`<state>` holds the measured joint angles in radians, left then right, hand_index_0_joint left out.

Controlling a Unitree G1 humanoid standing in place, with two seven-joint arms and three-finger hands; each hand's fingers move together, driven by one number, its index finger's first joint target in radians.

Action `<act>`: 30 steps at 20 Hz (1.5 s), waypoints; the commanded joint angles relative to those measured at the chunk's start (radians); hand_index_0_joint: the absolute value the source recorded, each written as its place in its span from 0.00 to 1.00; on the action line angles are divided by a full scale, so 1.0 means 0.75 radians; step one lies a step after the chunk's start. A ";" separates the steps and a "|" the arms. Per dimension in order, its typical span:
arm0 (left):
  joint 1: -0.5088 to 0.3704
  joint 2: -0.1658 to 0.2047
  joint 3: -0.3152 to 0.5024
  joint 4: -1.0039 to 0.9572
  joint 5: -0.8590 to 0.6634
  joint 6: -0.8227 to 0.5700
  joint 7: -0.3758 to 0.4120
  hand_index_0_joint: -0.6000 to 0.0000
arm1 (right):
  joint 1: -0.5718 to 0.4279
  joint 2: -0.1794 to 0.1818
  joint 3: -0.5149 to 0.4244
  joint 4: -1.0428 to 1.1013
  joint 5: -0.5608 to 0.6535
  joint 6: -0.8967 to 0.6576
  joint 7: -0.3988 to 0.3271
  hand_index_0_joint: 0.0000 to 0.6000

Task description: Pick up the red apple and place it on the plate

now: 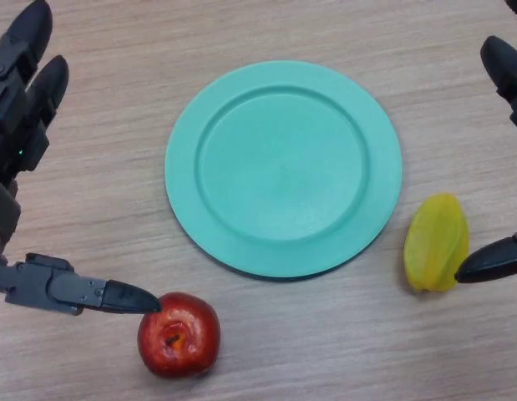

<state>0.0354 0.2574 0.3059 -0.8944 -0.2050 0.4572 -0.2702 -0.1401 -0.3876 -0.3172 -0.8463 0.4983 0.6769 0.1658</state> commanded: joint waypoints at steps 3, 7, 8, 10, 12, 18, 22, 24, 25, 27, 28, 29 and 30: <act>-0.021 0.026 0.011 -0.062 0.077 -0.189 0.040 1.00 | -0.045 -0.047 -0.080 -0.075 0.070 -0.140 -0.052 0.00; 0.022 -0.010 -0.013 -0.054 0.110 -0.246 0.052 1.00 | -0.041 -0.057 -0.078 -0.066 0.078 -0.149 -0.067 0.00; 0.069 -0.042 -0.031 -0.052 0.115 -0.294 0.060 1.00 | -0.042 -0.057 -0.066 -0.059 0.061 -0.156 -0.062 0.00; 0.201 -0.078 -0.083 -0.026 0.123 -0.384 0.059 1.00 | -0.041 -0.046 -0.055 -0.049 0.051 -0.161 -0.052 0.00; 0.324 -0.087 -0.182 0.054 0.195 -0.522 0.094 1.00 | -0.045 -0.045 -0.061 -0.047 0.062 -0.154 -0.054 0.00; 0.540 -0.090 -0.412 0.490 0.567 -1.017 0.271 1.00 | -0.052 -0.040 -0.035 -0.025 0.025 -0.168 -0.060 0.00; 0.532 -0.071 -0.480 0.669 0.635 -1.070 0.325 1.00 | -0.061 -0.031 -0.015 -0.017 0.003 -0.175 -0.058 0.00; 0.514 -0.067 -0.489 0.704 0.614 -1.032 0.362 1.00 | -0.059 -0.030 -0.025 -0.016 0.013 -0.172 -0.051 0.00; 0.513 -0.067 -0.489 0.704 0.614 -1.028 0.363 0.92 | -0.059 -0.030 -0.026 -0.016 0.013 -0.172 -0.051 0.00; 0.502 -0.062 -0.500 0.692 0.612 -0.978 0.357 0.50 | -0.064 -0.034 -0.031 -0.014 0.021 -0.167 -0.055 0.00; 0.498 -0.053 -0.511 0.674 0.611 -0.930 0.351 0.25 | -0.066 -0.038 -0.040 -0.012 0.035 -0.165 -0.059 0.00; 0.499 -0.041 -0.517 0.658 0.625 -0.900 0.354 0.08 | -0.068 -0.044 -0.049 -0.009 0.050 -0.162 -0.063 0.00; 0.504 -0.048 -0.510 0.599 0.571 -0.814 0.345 0.00 | -0.064 -0.052 -0.065 -0.003 0.067 -0.165 -0.062 0.00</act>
<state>0.4040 0.2066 -0.0965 -0.3802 0.2737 -0.0784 -0.0457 -0.1575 -0.3879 -0.2840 -0.8063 0.5129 0.6773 0.1283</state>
